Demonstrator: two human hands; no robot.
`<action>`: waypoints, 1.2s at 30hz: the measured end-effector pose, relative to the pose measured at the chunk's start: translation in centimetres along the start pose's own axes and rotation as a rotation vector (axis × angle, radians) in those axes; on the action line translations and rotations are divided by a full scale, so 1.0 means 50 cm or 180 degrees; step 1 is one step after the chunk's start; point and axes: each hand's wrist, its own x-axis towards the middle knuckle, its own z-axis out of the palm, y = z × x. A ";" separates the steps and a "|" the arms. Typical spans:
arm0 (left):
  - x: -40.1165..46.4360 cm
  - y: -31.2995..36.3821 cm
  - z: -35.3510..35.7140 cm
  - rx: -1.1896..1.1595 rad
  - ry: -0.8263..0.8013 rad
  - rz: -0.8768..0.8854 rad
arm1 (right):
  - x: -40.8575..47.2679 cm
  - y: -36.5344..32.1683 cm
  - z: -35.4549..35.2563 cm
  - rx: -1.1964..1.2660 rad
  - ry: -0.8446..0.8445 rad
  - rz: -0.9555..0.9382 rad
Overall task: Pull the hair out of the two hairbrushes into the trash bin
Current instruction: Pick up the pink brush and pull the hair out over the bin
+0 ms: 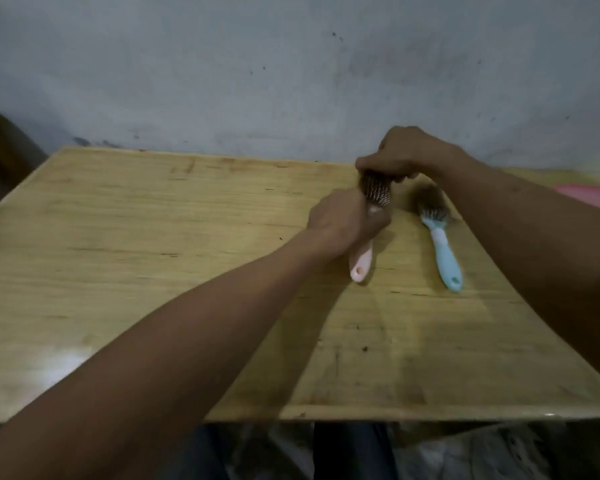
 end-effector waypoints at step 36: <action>-0.644 -0.329 -0.295 -0.1759 0.1377 -0.1991 | -0.386 -0.581 0.163 0.0598 -0.0522 -0.2002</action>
